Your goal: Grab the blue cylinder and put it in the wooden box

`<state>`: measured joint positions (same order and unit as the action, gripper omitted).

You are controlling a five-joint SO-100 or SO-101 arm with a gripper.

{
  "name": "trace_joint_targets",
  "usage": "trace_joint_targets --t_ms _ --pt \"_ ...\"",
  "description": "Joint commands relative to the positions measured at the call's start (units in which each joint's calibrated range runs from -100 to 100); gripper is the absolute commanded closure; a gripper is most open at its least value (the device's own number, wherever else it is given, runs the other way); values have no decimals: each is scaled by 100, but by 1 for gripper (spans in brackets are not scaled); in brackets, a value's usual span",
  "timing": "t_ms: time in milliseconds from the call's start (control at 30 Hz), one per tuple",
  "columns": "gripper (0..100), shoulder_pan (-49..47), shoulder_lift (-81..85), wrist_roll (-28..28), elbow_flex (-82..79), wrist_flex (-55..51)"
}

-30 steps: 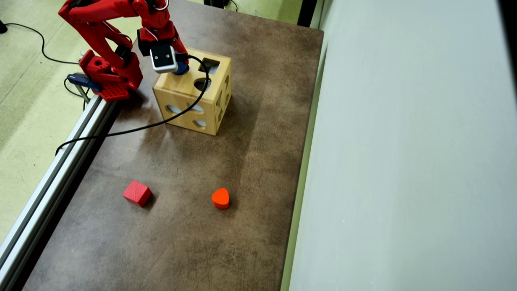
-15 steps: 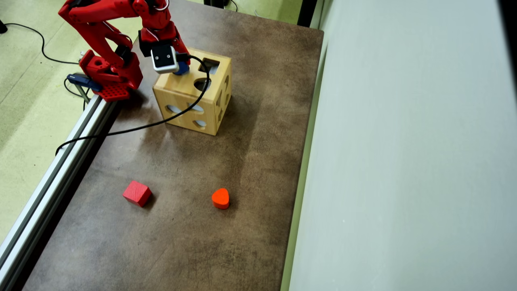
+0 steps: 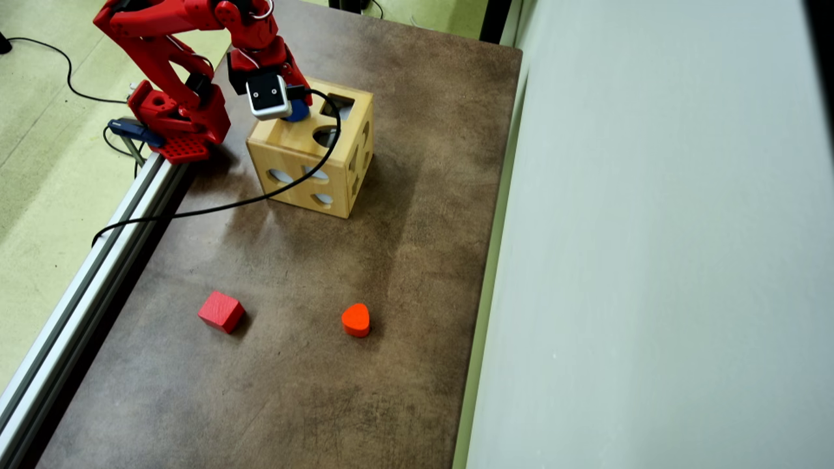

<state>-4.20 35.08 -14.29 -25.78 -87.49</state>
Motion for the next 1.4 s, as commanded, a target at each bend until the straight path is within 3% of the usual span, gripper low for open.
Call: trace_joint_targets --t_ms 0,567,1367 --pt "78 -174 317 5 11 -5" --pt "77 -300 360 -15 -803 92" --pt "75 -211 360 -39 -714 92"
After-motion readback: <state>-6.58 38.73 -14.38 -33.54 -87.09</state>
